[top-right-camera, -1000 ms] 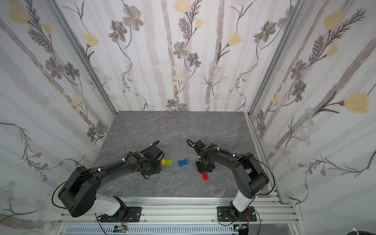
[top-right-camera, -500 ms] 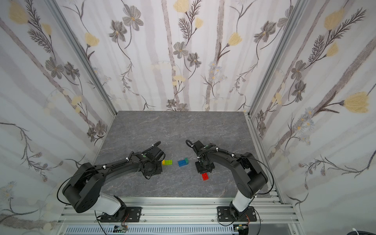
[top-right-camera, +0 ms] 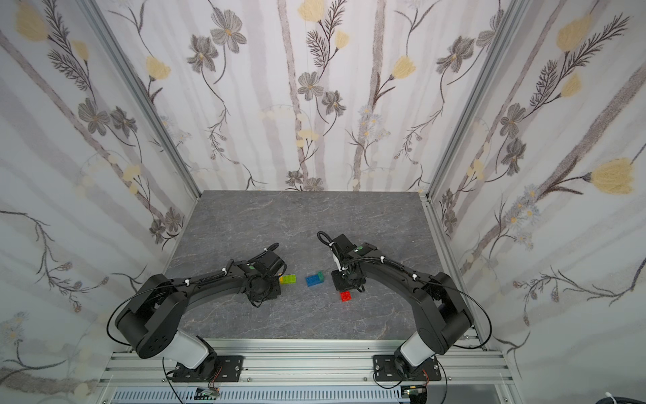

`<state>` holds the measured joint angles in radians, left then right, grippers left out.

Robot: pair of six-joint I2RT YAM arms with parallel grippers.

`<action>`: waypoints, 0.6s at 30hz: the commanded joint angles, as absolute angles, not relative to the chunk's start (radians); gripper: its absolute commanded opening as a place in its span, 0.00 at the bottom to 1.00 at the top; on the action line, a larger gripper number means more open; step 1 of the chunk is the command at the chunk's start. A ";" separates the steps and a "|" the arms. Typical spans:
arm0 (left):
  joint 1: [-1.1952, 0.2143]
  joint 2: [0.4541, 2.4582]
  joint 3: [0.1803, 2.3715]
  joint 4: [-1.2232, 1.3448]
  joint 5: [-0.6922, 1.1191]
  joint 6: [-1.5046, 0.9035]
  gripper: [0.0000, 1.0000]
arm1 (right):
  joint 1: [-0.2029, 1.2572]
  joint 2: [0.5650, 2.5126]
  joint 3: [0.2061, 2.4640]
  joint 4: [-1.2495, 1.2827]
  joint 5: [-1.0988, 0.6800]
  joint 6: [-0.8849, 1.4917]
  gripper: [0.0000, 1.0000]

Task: Assemble the number 5 with lego
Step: Pick up the lego brick from the center of the board.

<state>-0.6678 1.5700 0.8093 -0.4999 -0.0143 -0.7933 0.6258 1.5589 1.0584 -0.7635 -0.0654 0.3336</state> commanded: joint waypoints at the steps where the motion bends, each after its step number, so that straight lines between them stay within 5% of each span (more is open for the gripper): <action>1: -0.664 1.613 0.825 -0.459 -0.056 -0.800 0.24 | 0.648 1.542 1.082 -0.782 -0.102 0.307 0.17; 18: -0.621 1.753 0.955 -0.458 -0.112 -0.697 0.22 | 0.700 1.652 1.294 -0.785 -0.128 0.099 0.17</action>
<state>-0.6319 1.7344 0.9623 -0.4297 -0.1184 -0.7242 0.6926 1.6131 1.2568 -0.7700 -0.1062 0.1551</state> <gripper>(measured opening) 0.217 0.303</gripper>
